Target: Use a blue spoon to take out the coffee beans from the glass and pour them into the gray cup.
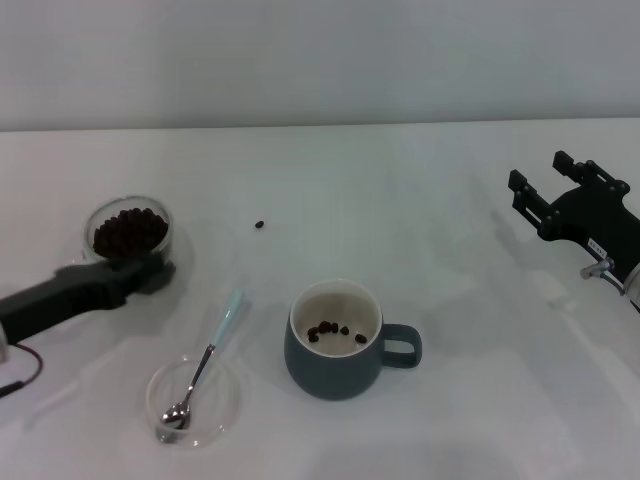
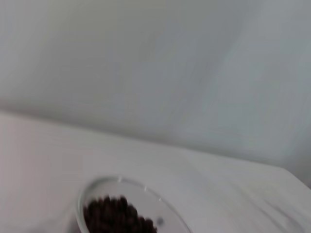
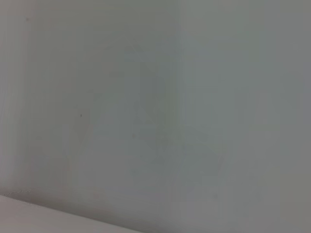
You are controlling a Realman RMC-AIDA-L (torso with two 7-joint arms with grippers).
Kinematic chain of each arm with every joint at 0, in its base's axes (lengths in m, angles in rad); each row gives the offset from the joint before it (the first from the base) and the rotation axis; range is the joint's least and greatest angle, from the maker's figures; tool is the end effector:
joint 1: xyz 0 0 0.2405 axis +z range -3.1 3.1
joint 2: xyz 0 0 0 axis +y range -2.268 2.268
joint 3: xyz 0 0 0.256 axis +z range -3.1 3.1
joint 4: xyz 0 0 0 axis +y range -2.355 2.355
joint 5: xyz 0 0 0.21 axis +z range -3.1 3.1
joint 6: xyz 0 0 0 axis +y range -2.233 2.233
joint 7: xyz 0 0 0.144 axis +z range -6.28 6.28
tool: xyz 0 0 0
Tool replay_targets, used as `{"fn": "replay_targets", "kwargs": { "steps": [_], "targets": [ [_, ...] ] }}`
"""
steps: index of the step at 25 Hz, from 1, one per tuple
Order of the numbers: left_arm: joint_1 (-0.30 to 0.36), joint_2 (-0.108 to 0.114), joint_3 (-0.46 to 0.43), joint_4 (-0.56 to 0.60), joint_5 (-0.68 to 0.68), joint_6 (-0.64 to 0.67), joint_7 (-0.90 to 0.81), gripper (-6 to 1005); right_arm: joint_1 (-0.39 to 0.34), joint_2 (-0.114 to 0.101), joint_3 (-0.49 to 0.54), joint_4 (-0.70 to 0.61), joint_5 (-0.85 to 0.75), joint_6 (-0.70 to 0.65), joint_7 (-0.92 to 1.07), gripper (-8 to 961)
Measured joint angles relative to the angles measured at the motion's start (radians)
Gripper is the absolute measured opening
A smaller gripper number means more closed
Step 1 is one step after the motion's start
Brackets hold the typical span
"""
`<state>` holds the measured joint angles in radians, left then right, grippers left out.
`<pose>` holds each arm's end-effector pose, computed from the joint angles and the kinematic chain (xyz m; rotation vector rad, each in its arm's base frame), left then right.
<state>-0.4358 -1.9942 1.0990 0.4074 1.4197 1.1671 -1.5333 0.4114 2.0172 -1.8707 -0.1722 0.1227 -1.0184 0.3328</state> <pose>-0.3132 0.3332 -0.0170 -2.2954 -1.2011 -0.7844 0.3467 0.3320 -0.0145 -1.8523 0.5602 0.5764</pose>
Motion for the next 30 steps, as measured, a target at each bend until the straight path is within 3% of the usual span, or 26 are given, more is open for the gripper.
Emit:
{"fn": "replay_targets", "kwargs": {
  "steps": [5,15,25,30],
  "targets": [
    [0.054,-0.03,-0.084,0.076,-0.009,0.01,0.129,186,0.0,0.0,0.001,0.0,0.0,0.0,0.0,664],
    [0.109,-0.075,-0.215,0.073,-0.071,0.075,0.421,184,0.0,0.0,0.002,0.0,0.0,0.0,0.001,664],
    [0.194,-0.082,-0.219,-0.04,-0.375,0.083,0.776,175,0.006,-0.002,-0.004,-0.022,-0.005,0.015,-0.005,664],
    [0.205,-0.083,-0.219,-0.124,-0.532,0.087,0.938,175,0.003,0.0,-0.031,-0.034,-0.007,0.011,-0.001,664]
  ]
}}
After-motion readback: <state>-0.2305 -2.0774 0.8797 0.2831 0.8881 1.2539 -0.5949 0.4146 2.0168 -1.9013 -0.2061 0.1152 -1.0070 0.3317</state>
